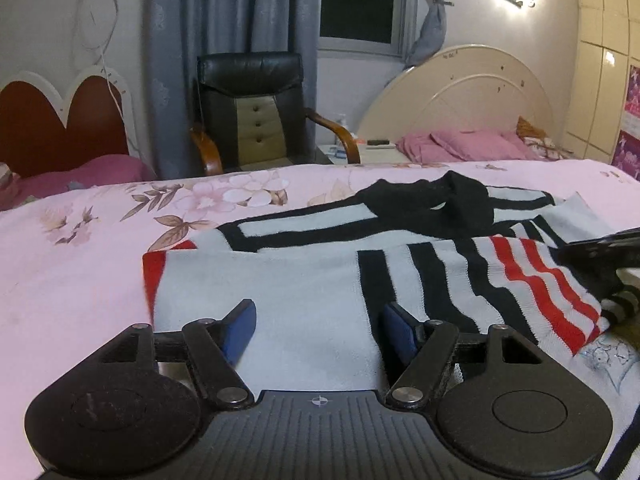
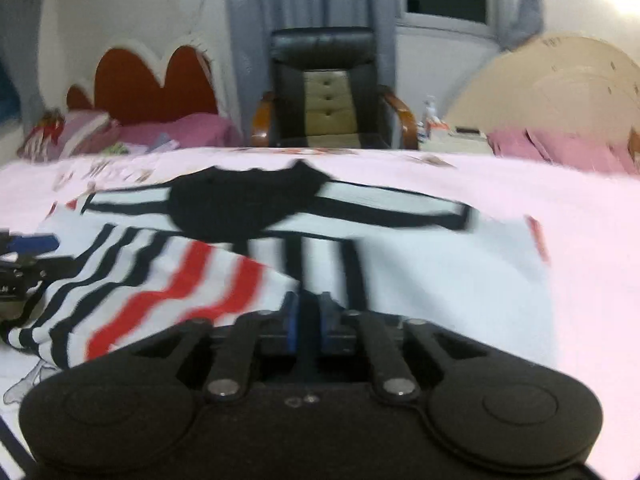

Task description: Fold small clothes

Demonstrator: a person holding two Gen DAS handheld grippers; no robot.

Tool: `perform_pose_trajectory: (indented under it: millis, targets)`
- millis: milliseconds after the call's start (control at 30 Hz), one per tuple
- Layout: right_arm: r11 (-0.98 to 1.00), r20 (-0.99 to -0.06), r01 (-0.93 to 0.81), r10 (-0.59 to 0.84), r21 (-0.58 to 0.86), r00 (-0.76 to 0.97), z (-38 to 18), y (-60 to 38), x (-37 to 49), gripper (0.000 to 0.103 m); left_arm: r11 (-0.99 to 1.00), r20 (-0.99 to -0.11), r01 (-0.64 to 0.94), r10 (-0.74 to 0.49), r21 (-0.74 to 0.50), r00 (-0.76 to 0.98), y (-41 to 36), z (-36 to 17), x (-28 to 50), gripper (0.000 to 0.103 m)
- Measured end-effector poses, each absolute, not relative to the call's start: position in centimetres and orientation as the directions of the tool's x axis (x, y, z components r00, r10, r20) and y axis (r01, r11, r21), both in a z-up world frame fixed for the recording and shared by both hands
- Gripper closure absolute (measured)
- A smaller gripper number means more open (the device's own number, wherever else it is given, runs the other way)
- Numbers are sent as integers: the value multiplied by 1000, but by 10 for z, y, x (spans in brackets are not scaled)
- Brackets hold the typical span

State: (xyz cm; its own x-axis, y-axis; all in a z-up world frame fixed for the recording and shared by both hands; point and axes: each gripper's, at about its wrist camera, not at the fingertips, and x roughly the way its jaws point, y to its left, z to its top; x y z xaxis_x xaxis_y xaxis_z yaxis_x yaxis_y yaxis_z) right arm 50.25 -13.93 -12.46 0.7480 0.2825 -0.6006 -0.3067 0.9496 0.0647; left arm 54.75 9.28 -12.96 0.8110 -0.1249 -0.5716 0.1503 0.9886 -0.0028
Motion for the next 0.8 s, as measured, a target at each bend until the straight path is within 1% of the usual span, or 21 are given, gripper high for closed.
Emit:
perform_pose_trajectory:
  millis: [67, 100, 133, 167, 233, 267, 300, 333, 367, 400, 433, 467, 567, 600, 633, 700, 800]
  targets:
    - [949, -611, -303, 292, 89, 736, -122, -145, 503, 97, 992, -583, 122, -90, 17, 807, 86, -124, 550, 33]
    - [950, -618, -302, 288, 85, 732, -119, -144, 502, 96, 993, -574, 114, -87, 11, 814, 81, -117, 547, 33]
    - [952, -614, -296, 283, 82, 737, -115, -143, 499, 83, 992, -550, 129, -111, -6, 828, 76, -110, 539, 33]
    - [953, -588, -294, 282, 78, 759, -109, -142, 490, 75, 990, -536, 139, -126, -15, 835, 71, -105, 533, 33]
    - [940, -554, -327, 325, 98, 766, -105, -140, 473, 76, 985, -523, 169, -154, -18, 838, 54, -100, 521, 33]
    - [934, -561, -342, 338, 101, 756, -107, -137, 469, 78, 982, -529, 186, -166, -16, 832, 46, -103, 519, 33]
    - [932, -573, -352, 335, 86, 748, -111, -134, 465, 78, 980, -551, 199, -172, -11, 817, 37, -109, 519, 33]
    - [936, -598, -349, 304, 44, 742, -119, -129, 463, 78, 980, -579, 199, -165, -4, 799, 32, -117, 521, 33]
    - [940, -614, -340, 275, 10, 740, -125, -127, 463, 78, 983, -597, 186, -148, 2, 788, 29, -126, 522, 29]
    - [939, -593, -343, 282, 10, 754, -127, -130, 460, 78, 986, -579, 165, -139, -7, 803, 32, -131, 519, 25]
    - [941, -590, -337, 284, 21, 756, -128, -134, 459, 78, 988, -580, 151, -138, -26, 803, 36, -133, 519, 22]
    - [944, -591, -330, 281, 26, 756, -126, -138, 459, 78, 989, -586, 146, -140, -37, 798, 39, -132, 519, 21]
    - [948, -598, -318, 263, 15, 757, -124, -150, 459, 78, 991, -593, 129, -87, 30, 801, 39, -129, 513, 21]
    - [948, -603, -317, 259, 10, 754, -124, -155, 458, 76, 991, -590, 125, -76, 43, 804, 40, -131, 511, 19]
    - [947, -608, -320, 264, 17, 749, -127, -161, 459, 74, 993, -595, 112, -70, 34, 801, 43, -132, 510, 15]
    - [940, -608, -339, 295, 45, 737, -129, -168, 461, 73, 994, -604, 103, -68, 23, 794, 45, -132, 510, 14]
    - [931, -621, -362, 306, 39, 722, -127, -169, 463, 72, 997, -623, 72, -35, 34, 781, 41, -129, 510, 14]
